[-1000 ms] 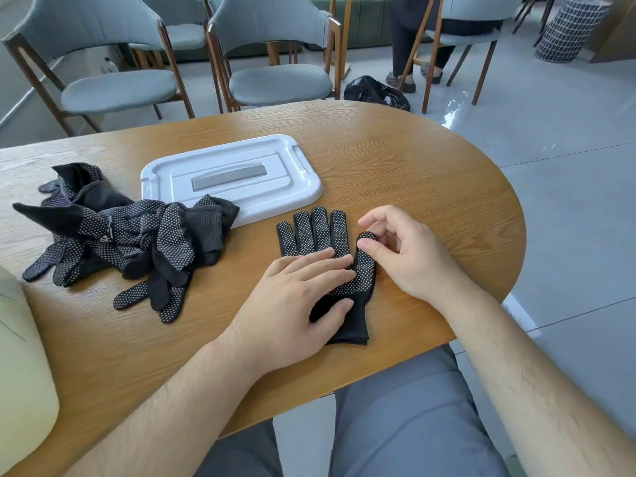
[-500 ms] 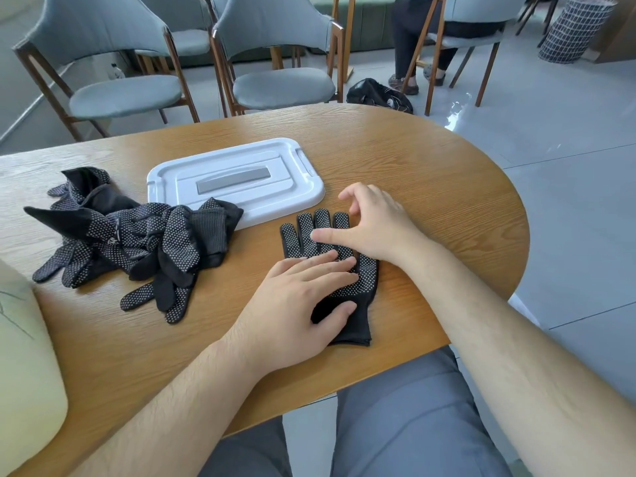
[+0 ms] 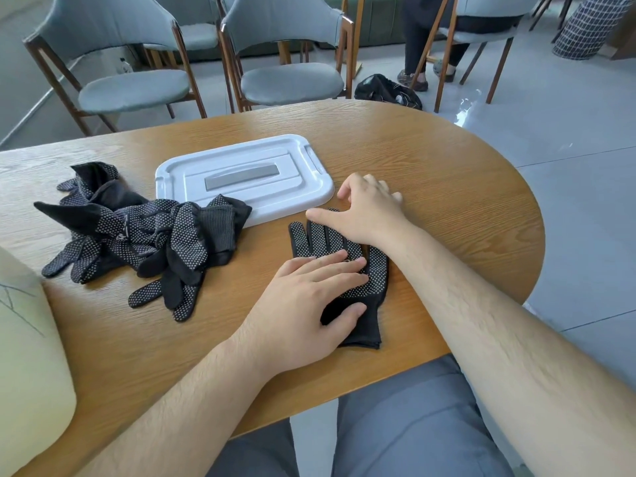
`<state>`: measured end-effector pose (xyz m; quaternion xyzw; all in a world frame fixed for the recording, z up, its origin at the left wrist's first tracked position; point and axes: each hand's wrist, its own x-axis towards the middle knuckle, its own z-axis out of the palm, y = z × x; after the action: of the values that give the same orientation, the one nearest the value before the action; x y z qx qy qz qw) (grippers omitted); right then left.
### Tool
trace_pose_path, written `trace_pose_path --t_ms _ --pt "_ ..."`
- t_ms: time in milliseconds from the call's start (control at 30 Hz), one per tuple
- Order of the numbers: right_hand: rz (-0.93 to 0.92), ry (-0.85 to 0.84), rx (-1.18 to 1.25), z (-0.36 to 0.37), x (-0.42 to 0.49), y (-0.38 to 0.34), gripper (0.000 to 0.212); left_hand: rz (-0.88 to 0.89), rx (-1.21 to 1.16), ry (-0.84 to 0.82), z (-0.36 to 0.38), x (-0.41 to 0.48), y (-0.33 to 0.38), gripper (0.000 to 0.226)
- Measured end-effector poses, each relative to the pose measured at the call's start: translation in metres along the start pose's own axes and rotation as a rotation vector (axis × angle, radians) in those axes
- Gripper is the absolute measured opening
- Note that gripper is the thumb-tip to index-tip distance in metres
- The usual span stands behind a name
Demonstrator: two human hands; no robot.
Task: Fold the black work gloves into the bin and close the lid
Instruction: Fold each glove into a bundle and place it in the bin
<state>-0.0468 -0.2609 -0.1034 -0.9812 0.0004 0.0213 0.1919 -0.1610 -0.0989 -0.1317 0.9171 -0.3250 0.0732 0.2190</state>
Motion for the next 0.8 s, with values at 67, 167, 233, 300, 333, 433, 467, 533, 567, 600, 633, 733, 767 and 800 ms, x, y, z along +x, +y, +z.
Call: trace_pose_path --t_ms 67,167,233,300,333,433,467,533,567,600,633,733,767,800 --pt "0.024 -0.011 0.018 0.0 -0.001 -0.005 0.097 0.002 0.002 -0.003 0.0 0.0 0.0 0.039" --pt "0.017 -0.064 -0.064 0.003 -0.003 -0.019 0.127 0.002 -0.002 0.001 0.0 0.001 -0.001 0.039" --pt "0.013 -0.033 -0.096 0.007 -0.002 -0.02 0.12 0.003 -0.012 0.001 0.0 0.001 -0.001 0.04" --pt "0.029 0.007 -0.059 0.007 0.002 -0.016 0.105 -0.001 -0.021 0.001 0.0 0.001 0.0 0.04" --pt "0.037 0.012 -0.034 0.007 0.005 -0.014 0.097 -0.001 -0.022 0.002 0.0 0.001 0.0 0.04" --pt "0.027 -0.001 0.091 0.001 0.01 -0.006 0.068 -0.003 -0.026 0.006 0.0 0.001 -0.001 0.04" --pt "0.013 -0.006 0.167 -0.001 0.009 -0.001 0.061 -0.004 -0.029 0.007 0.001 0.001 -0.001 0.04" --pt "-0.031 -0.009 0.338 -0.003 0.002 0.012 0.051 0.002 -0.031 0.007 0.001 0.0 -0.001 0.041" --pt "-0.056 0.003 0.39 -0.003 -0.005 0.02 0.048 0.005 -0.031 0.005 0.001 0.0 -0.002 0.041" --pt "-0.079 0.036 0.404 -0.002 -0.013 0.028 0.047 0.006 -0.033 0.008 0.001 0.0 -0.002 0.041" --pt "-0.094 0.083 0.378 0.0 -0.02 0.035 0.046 0.007 -0.036 0.01 0.0 0.0 -0.002 0.041" --pt "-0.112 0.187 0.195 0.009 -0.036 0.045 0.049 0.011 -0.04 0.011 -0.001 0.001 -0.003 0.04" --pt "-0.105 0.209 0.135 0.012 -0.04 0.046 0.047 0.009 -0.045 0.017 -0.001 0.0 -0.003 0.04" --pt "-0.089 0.235 0.096 0.014 -0.041 0.046 0.044 0.004 -0.054 0.024 -0.001 0.0 -0.004 0.04"
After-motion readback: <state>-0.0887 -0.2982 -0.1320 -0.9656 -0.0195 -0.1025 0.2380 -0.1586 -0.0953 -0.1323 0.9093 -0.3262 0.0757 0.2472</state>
